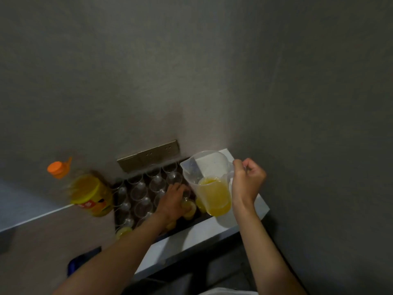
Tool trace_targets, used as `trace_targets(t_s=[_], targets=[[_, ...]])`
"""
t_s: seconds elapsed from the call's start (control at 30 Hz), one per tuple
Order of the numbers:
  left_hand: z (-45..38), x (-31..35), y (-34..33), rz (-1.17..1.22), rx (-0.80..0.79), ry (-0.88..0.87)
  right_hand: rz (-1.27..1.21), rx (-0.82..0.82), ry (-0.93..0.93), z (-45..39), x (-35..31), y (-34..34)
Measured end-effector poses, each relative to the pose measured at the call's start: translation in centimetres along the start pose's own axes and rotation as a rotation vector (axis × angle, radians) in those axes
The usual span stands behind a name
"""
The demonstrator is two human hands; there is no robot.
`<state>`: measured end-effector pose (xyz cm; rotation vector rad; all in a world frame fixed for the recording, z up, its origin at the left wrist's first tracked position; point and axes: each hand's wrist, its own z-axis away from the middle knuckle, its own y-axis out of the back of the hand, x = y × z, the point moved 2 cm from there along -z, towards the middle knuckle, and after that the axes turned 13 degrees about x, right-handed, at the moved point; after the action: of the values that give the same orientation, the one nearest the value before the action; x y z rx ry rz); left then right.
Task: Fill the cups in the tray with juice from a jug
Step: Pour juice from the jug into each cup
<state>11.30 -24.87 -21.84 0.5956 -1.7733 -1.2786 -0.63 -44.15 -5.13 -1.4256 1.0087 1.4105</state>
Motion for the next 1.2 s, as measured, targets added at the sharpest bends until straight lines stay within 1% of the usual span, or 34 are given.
trace_targets(t_s=[0.3, 0.43, 0.53, 0.7, 0.83, 0.97, 1.1, 1.2], targets=[[4.6, -6.4, 3.2, -0.014, 0.101, 0.206, 0.024, -0.084, 0.001, 4.1, 0.8, -3.6], [6.4, -9.0, 4.9, -0.008, 0.194, 0.298, 0.025, -0.123, 0.012, 6.0, 1.1, -5.2], [7.7, -11.1, 5.7, 0.032, 0.264, 0.385, 0.040, -0.143, 0.007, 7.3, 1.4, -6.3], [9.6, -15.1, 5.9, 0.088, 0.324, 0.574, 0.053, -0.177, 0.019, 9.3, 1.9, -8.1], [10.0, -16.5, 5.6, 0.099, 0.301, 0.678, 0.050, -0.191, 0.024, 10.3, 2.0, -9.1], [9.8, -17.2, 4.9, 0.123, 0.285, 0.704, 0.052, -0.193, 0.031, 11.2, 2.1, -9.8], [9.7, -17.7, 4.2, 0.150, 0.204, 0.751, 0.057, -0.181, 0.033, 11.8, 2.2, -10.3], [10.0, -18.3, 3.7, 0.198, 0.187, 0.746, 0.068, -0.168, 0.039, 12.3, 2.4, -10.7]])
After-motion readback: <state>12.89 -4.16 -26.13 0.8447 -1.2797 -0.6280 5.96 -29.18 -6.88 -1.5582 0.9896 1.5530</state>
